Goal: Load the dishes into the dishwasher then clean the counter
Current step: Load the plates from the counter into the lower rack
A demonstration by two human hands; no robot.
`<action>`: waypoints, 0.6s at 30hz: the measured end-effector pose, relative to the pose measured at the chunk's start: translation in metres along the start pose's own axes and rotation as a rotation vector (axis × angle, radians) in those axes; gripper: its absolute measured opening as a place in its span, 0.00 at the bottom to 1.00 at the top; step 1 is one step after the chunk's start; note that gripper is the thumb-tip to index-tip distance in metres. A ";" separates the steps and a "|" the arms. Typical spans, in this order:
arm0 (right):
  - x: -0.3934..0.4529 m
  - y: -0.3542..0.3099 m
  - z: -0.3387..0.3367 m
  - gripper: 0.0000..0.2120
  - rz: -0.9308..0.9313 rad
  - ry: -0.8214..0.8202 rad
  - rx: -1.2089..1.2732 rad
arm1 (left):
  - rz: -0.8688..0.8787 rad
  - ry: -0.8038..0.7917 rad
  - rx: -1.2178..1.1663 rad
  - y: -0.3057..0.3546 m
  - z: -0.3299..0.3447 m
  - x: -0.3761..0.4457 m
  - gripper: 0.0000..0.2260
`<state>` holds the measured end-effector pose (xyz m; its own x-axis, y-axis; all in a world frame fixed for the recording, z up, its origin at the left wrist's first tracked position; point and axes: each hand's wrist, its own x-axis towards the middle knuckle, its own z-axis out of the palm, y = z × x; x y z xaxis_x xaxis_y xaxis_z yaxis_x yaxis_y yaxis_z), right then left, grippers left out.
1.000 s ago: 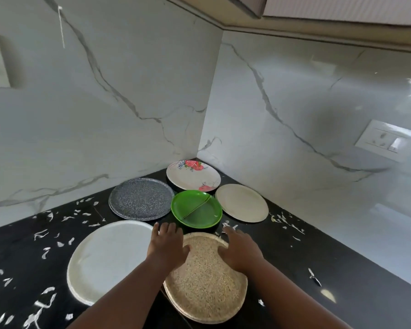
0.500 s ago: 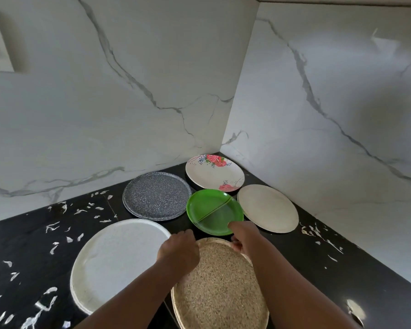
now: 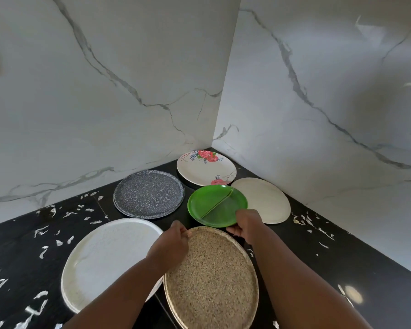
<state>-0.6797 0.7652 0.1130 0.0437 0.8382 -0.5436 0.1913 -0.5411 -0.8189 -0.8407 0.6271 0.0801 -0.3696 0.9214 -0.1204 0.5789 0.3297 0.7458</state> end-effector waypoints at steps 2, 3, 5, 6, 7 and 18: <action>-0.013 -0.002 -0.017 0.13 -0.035 0.017 0.085 | -0.004 -0.006 -0.031 0.004 -0.003 -0.003 0.05; -0.021 -0.004 -0.028 0.13 -0.058 0.023 0.141 | -0.001 -0.004 -0.046 0.008 -0.004 -0.005 0.05; -0.038 -0.005 -0.051 0.12 -0.094 0.030 0.256 | 0.007 -0.006 -0.094 0.018 -0.003 -0.010 0.06; -0.047 -0.007 -0.062 0.12 -0.111 0.033 0.300 | 0.010 -0.012 -0.122 0.025 -0.003 -0.012 0.06; -0.060 -0.005 -0.078 0.11 -0.125 0.057 0.353 | 0.020 -0.027 -0.149 0.035 0.002 -0.016 0.06; -0.185 0.060 -0.251 0.10 -0.190 0.349 0.624 | 0.218 -0.202 -0.302 0.152 0.099 -0.096 0.03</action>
<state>-0.4298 0.5947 0.2111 0.3943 0.8382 -0.3767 -0.3616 -0.2354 -0.9021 -0.6450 0.6096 0.1398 -0.0945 0.9947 -0.0417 0.3776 0.0746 0.9230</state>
